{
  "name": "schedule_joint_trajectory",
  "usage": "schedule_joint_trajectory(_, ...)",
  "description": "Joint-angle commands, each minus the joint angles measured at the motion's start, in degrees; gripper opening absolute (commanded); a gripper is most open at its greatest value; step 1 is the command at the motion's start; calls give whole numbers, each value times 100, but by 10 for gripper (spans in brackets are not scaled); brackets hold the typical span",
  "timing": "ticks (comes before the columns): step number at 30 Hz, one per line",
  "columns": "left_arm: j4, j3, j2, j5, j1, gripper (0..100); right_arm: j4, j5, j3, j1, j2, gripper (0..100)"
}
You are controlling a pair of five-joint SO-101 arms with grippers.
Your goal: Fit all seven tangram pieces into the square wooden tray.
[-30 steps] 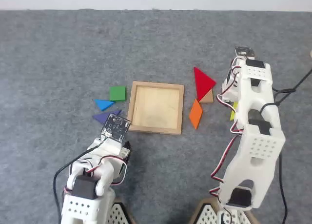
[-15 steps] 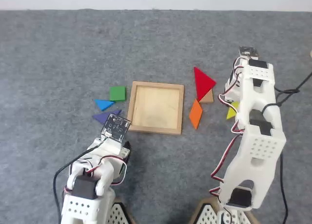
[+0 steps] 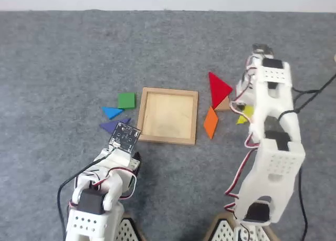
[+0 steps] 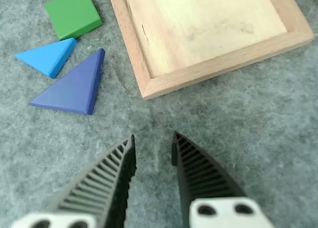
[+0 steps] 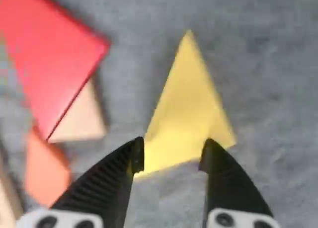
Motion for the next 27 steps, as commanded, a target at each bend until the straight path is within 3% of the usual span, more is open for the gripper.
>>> schedule_joint_trajectory(1, 18, -66, -97, 53, -35, 116, 268, -308, -149, -497, -629, 158)
schedule_joint_trajectory(8, 18, -66, -97, 53, -35, 116, 391, -378, -141, -1147, -840, 158)
schedule_joint_trajectory(12, 18, -66, -97, 53, -35, 116, 374, -818, -132, -497, -831, 168)
schedule_joint_trajectory(15, 18, -66, -97, 53, -35, 116, 215, -958, -132, -40, -787, 247)
schedule_joint_trajectory(19, 18, -66, -97, 53, -35, 116, 4, -914, -26, -84, -576, 334)
schedule_joint_trajectory(27, 18, -66, -97, 53, -35, 116, -251, -914, -35, -207, -4, 315)
